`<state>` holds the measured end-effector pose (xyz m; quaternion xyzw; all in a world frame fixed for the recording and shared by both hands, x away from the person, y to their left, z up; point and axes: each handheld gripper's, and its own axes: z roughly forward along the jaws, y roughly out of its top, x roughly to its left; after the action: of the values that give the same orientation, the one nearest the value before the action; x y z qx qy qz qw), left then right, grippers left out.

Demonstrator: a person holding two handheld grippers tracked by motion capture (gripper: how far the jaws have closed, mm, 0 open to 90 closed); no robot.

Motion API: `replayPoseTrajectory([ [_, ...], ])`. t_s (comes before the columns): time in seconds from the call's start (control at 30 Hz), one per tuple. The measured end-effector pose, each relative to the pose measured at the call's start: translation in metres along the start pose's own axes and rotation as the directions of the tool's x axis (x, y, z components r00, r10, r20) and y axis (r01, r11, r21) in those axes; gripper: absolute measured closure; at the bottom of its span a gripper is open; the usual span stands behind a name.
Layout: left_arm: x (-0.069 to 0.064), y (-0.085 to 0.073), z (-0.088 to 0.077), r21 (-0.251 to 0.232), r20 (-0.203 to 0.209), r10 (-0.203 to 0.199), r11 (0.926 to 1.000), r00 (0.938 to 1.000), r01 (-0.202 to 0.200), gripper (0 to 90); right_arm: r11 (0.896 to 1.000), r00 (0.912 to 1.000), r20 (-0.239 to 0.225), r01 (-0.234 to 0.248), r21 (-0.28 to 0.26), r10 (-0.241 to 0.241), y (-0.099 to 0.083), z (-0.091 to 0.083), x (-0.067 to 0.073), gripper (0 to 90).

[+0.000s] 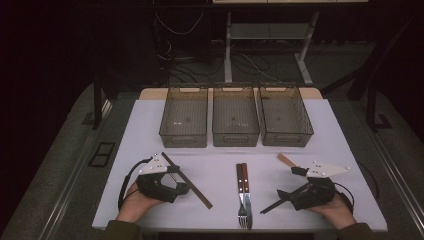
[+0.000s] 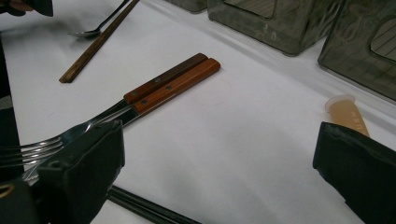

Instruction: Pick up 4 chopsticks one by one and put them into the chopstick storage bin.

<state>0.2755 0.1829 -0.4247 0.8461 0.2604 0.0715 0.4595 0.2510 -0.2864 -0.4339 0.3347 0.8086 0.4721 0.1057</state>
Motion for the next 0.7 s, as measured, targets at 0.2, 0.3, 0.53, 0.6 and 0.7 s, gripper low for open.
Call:
replayPoseTrajectory([
  [0.2,-0.009,0.004,0.001,-0.016,0.043,0.006,0.9998,0.9991,-0.005,41.6,1.0,1.0,0.001,-0.004,-0.005,0.004,0.001,-0.001,0.001,2.4],
  [0.3,-0.014,0.005,0.005,-0.014,0.058,0.012,0.9998,0.9983,-0.011,52.7,1.0,0.9999,0.003,-0.012,-0.009,0.012,0.0,-0.001,0.0,2.4],
  [0.53,-0.023,0.006,0.013,0.02,0.104,0.027,0.9994,0.9942,-0.03,74.1,1.0,0.9999,0.004,-0.012,-0.003,0.012,0.0,-0.001,-0.001,2.4],
  [0.6,-0.027,0.006,0.014,0.023,0.118,0.029,0.9992,0.9926,-0.031,77.0,1.0,0.9999,0.004,-0.011,-0.004,0.011,0.0,-0.001,0.0,2.4],
  [0.7,-0.03,0.007,0.017,0.033,0.141,0.035,0.9987,0.9895,-0.04,83.6,1.0,0.9999,0.009,-0.008,-0.01,0.009,0.0,-0.002,0.0,2.4],
])
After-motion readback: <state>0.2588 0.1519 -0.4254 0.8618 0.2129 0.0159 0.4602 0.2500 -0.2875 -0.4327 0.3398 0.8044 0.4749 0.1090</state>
